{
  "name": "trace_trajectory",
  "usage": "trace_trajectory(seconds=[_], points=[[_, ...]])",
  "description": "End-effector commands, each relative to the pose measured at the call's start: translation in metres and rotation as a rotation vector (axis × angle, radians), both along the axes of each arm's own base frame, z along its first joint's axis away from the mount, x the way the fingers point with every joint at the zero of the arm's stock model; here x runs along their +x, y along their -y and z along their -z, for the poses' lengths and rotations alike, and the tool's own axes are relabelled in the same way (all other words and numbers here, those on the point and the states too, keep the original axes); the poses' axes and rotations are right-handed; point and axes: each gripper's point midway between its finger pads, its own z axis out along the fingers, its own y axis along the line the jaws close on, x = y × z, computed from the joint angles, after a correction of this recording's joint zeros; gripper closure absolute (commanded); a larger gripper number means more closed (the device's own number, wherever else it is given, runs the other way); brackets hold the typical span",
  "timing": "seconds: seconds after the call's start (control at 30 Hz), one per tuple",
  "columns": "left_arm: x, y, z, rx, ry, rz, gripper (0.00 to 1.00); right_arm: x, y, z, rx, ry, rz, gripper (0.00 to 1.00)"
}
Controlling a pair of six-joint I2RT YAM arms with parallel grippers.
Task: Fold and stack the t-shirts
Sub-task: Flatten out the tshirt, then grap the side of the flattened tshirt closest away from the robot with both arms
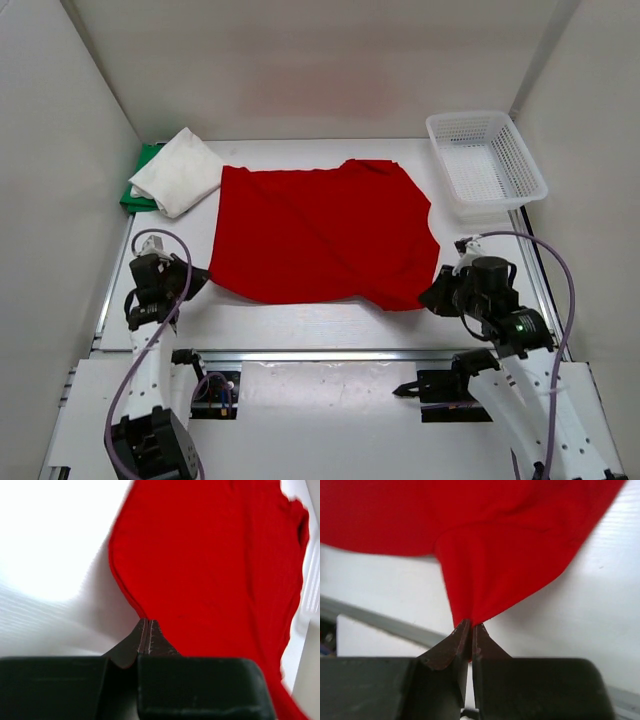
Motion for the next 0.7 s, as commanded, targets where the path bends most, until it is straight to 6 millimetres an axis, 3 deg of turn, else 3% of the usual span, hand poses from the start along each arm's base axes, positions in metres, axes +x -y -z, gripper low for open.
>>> trace_trajectory(seconds=[0.0, 0.13, 0.27, 0.33, 0.37, 0.43, 0.47, 0.5, 0.53, 0.57, 0.63, 0.67], points=[[-0.012, 0.017, -0.010, 0.056, -0.008, 0.109, 1.00, -0.026, -0.004, -0.006, 0.017, -0.057, 0.021, 1.00], [0.012, 0.012, -0.027, -0.018, 0.069, 0.074, 1.00, 0.000, -0.009, -0.001, -0.024, -0.045, 0.022, 1.00], [0.045, 0.016, -0.047, -0.065, 0.099, 0.051, 1.00, 0.054, -0.003, -0.013, -0.013, 0.010, 0.039, 1.00], [0.066, 0.011, -0.059, -0.050, 0.114, 0.029, 1.00, 0.082, 0.011, -0.012, -0.001, -0.005, 0.071, 1.00], [0.070, 0.009, -0.060, -0.059, 0.113, 0.025, 1.00, 0.096, 0.012, -0.020, 0.003, 0.025, 0.076, 1.00], [0.088, 0.000, -0.056, -0.069, 0.102, 0.003, 1.00, 0.119, 0.016, -0.008, -0.047, -0.020, 0.083, 1.00], [0.091, -0.002, -0.044, -0.095, 0.059, -0.014, 1.00, 0.131, 0.013, -0.019, -0.054, 0.009, 0.075, 1.00], [0.101, -0.006, -0.052, -0.097, 0.079, -0.018, 1.00, 0.146, 0.016, -0.017, -0.058, -0.002, 0.089, 1.00], [0.107, -0.009, -0.043, -0.100, 0.054, -0.026, 1.00, 0.155, 0.016, -0.009, -0.034, -0.024, 0.088, 1.00], [0.116, -0.012, -0.042, -0.099, 0.046, -0.029, 1.00, 0.167, 0.019, -0.018, -0.013, 0.000, 0.101, 1.00], [0.128, -0.011, -0.037, -0.108, 0.032, -0.027, 1.00, 0.189, 0.020, -0.014, -0.008, 0.001, 0.112, 1.00], [0.136, -0.017, -0.034, -0.100, 0.024, -0.043, 1.00, 0.199, 0.021, -0.023, -0.002, 0.024, 0.112, 1.00]])
